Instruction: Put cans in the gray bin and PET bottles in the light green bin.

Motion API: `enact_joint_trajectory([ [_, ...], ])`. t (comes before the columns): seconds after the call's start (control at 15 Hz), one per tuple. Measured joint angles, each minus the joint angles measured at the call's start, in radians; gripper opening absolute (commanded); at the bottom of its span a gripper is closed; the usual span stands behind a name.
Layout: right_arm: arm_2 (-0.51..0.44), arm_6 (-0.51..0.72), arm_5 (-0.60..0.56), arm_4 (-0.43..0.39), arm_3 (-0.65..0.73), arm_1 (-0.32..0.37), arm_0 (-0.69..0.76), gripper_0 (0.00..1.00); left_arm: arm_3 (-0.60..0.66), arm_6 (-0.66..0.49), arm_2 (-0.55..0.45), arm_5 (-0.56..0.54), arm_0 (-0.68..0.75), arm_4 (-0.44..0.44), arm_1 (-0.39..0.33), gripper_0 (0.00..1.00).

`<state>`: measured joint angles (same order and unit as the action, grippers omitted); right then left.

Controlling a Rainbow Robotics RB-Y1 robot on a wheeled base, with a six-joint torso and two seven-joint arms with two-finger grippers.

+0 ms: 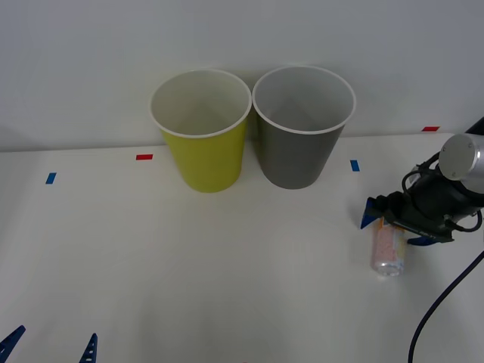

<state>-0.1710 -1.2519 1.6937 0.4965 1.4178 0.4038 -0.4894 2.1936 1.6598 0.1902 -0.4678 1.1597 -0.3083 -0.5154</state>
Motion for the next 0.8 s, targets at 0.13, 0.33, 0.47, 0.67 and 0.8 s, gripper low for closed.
enact_joint_trajectory([
  [0.13,0.001,0.003,0.0,-0.003,0.0,0.0,0.0,0.08,0.0,0.0,0.0,0.0,0.0,0.0,0.0,1.0],
  [0.33,0.001,0.01,0.001,-0.014,0.0,0.0,0.0,0.07,0.0,0.0,0.0,0.0,0.0,0.0,0.0,1.0],
  [0.47,0.002,0.016,0.002,-0.019,0.0,0.0,0.001,0.06,0.0,0.0,0.0,0.0,0.0,0.0,0.0,1.0],
  [0.67,0.002,0.018,0.006,-0.028,-0.001,0.0,0.0,0.05,0.0,0.0,0.0,0.0,0.0,0.0,0.0,1.0],
  [0.8,0.001,0.016,0.007,-0.028,0.0,0.0,0.0,0.05,0.0,0.0,0.0,0.0,0.0,0.0,0.0,1.0],
])
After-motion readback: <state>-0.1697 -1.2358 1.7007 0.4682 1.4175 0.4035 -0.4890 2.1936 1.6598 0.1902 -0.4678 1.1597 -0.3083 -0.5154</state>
